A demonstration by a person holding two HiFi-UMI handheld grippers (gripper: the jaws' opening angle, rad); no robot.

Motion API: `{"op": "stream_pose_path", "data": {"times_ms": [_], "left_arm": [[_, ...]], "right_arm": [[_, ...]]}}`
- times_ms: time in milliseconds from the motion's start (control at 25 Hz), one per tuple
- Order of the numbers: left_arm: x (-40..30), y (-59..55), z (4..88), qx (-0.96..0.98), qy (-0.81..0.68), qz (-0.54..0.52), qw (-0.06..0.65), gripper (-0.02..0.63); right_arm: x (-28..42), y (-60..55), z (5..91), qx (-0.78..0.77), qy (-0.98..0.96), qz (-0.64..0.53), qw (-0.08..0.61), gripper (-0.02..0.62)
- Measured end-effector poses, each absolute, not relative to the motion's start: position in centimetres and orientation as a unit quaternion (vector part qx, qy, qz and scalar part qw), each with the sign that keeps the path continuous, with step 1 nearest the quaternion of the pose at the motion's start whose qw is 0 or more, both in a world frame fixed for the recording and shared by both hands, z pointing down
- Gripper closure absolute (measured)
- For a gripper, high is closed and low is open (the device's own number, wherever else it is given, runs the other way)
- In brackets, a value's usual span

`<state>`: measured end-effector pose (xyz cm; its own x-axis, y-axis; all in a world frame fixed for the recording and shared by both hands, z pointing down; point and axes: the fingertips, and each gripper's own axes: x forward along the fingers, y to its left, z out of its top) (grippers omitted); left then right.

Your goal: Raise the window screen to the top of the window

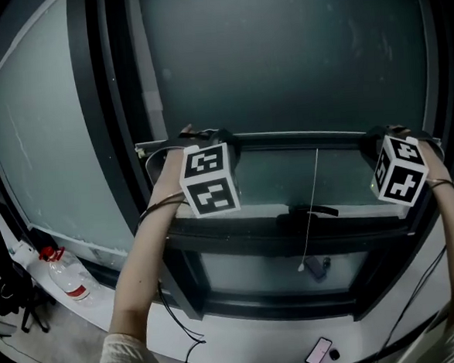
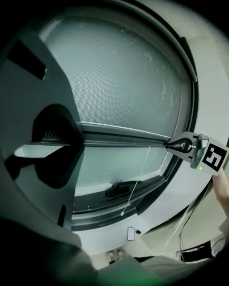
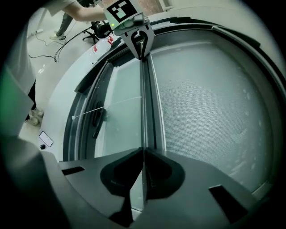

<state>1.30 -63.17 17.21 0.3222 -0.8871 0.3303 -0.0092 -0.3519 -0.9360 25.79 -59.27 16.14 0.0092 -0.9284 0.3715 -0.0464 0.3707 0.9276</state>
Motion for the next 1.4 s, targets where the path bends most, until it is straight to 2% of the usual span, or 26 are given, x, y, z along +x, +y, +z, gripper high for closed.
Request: {"op": "stream_pose_path", "data": {"times_ms": [560,760,1040,1400], "left_arm": [[0.9,-63.6,2.9,-0.602,0.399,-0.458,0.518,0.588],[0.9,-63.8,-5.0,-0.547,0.461,-0.4,0.573,0.588],[0.7,-64.0,-14.3,-0.506,0.506,-0.383,0.584,0.586],[0.6,-63.9,-22.1,-0.451,0.547,-0.348,0.613,0.586]], "right_arm": [[25.3,-59.7,1.9,0.452,-0.544,-0.437,0.556,0.575],[25.3,-59.7,-5.8,0.501,-0.494,-0.493,0.512,0.575],[24.8,-59.9,-15.1,0.544,-0.447,-0.534,0.468,0.575],[24.6,-59.7,-22.8,0.581,-0.401,-0.566,0.426,0.575]]}}
